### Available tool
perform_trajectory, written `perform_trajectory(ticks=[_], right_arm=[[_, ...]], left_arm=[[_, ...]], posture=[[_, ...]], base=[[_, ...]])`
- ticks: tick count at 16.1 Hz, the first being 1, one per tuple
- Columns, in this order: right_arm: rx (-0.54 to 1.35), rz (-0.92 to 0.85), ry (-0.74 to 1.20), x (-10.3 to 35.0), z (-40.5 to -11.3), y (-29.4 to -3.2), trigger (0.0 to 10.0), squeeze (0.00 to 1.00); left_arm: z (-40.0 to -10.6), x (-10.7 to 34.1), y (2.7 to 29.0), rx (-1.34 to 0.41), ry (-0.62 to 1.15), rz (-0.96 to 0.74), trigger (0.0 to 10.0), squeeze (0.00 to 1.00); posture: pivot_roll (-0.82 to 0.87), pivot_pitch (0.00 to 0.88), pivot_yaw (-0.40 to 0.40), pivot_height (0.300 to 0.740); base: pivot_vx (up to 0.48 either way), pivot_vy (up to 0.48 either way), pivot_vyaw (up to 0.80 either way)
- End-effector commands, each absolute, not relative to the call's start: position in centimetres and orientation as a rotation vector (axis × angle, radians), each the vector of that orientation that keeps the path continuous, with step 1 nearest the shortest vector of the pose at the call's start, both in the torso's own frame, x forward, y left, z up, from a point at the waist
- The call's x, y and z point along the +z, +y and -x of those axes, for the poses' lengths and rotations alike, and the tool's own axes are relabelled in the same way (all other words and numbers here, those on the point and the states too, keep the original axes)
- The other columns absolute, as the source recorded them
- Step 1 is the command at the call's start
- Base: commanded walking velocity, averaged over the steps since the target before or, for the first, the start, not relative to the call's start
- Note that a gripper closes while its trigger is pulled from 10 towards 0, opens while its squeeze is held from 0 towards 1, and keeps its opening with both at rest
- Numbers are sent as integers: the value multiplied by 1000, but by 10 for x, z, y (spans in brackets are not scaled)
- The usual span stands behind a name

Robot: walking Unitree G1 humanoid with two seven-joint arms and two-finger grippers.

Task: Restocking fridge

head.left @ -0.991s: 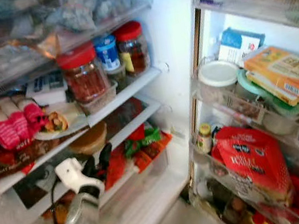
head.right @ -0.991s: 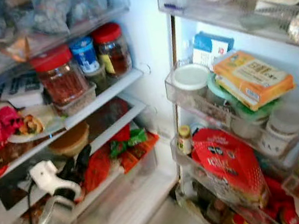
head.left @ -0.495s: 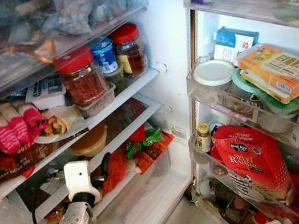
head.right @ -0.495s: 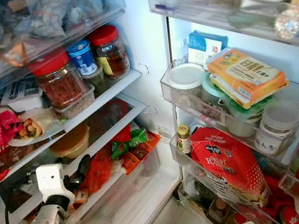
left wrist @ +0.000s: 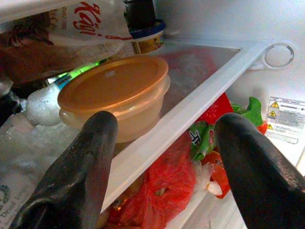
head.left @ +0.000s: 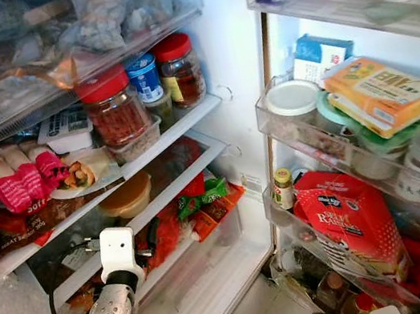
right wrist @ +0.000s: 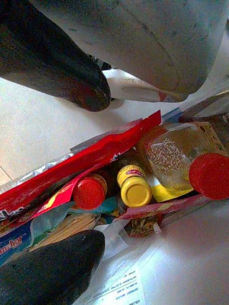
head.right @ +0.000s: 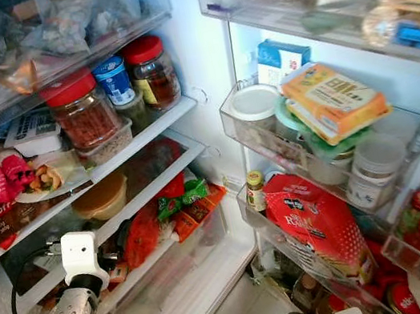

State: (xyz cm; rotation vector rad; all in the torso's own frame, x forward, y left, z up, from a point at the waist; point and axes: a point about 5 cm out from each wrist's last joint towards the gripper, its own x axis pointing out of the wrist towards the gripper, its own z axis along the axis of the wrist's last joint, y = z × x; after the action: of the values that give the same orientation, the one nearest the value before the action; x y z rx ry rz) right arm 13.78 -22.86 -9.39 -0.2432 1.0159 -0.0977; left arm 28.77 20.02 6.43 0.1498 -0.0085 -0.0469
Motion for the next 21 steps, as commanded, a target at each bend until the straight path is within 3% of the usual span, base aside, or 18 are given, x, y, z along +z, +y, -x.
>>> perform_trajectory(ticks=[1,7,21], right_arm=[[-80,217,1010,-95,-139,-222,10000,0],[-80,216,987,-92,-148,-217,10000,0],[-70,214,982,-92,-152,-213,10000,0]], left_arm=[[-286,61,202,-43,-1,-164,10000,0],[-287,60,201,-35,-7,-163,10000,0],[-286,57,203,-9,-2,-143,10000,0]], posture=[[-134,0,81,631],[-133,0,77,631],[-123,0,66,631]], base=[[0,0,0],[-168,0,0],[-327,0,0]])
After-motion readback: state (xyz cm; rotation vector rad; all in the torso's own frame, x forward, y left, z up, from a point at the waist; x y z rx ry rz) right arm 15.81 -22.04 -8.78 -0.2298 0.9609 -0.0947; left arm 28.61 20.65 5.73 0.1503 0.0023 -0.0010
